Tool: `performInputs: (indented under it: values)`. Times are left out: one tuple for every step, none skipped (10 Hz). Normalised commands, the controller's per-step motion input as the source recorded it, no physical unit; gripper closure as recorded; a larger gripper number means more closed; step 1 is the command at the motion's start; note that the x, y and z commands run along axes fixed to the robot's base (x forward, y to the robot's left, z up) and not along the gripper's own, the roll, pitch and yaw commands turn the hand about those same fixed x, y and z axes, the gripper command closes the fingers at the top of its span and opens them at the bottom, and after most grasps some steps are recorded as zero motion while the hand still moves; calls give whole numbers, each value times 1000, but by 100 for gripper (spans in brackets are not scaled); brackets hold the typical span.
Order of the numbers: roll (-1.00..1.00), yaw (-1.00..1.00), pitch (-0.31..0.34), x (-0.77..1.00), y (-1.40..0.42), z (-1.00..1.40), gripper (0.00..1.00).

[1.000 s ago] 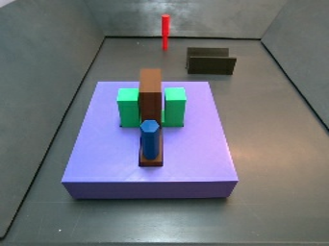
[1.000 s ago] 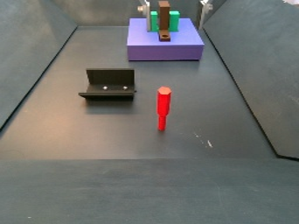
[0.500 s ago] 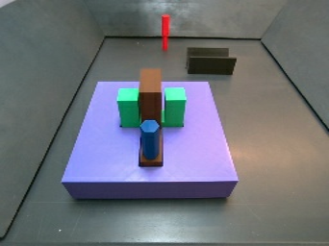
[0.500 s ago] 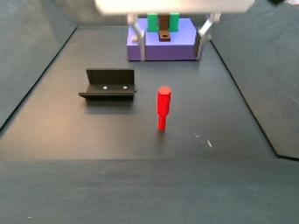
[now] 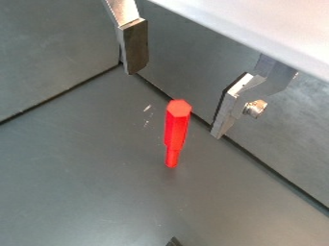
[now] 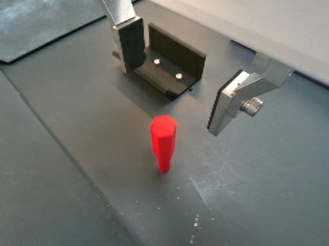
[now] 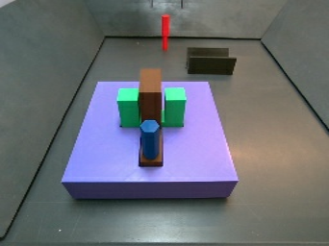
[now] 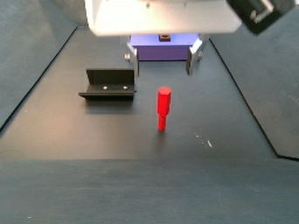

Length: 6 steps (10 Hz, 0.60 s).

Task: Pick up the red object. Move up. Move to above the board. Insert the red object.
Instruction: Pick up the red object.

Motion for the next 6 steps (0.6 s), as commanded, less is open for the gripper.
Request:
performInputs:
  values:
    - [0, 0, -13, 80, 171, -286, 0]
    - [0, 0, -14, 94, 186, -309, 0]
    - [0, 0, -16, 80, 174, -311, 0]
    - [0, 0, -29, 6, 126, -314, 0]
    - [0, 0, -34, 0, 60, -283, 0]
    - [0, 0, -53, 0, 0, -297, 0]
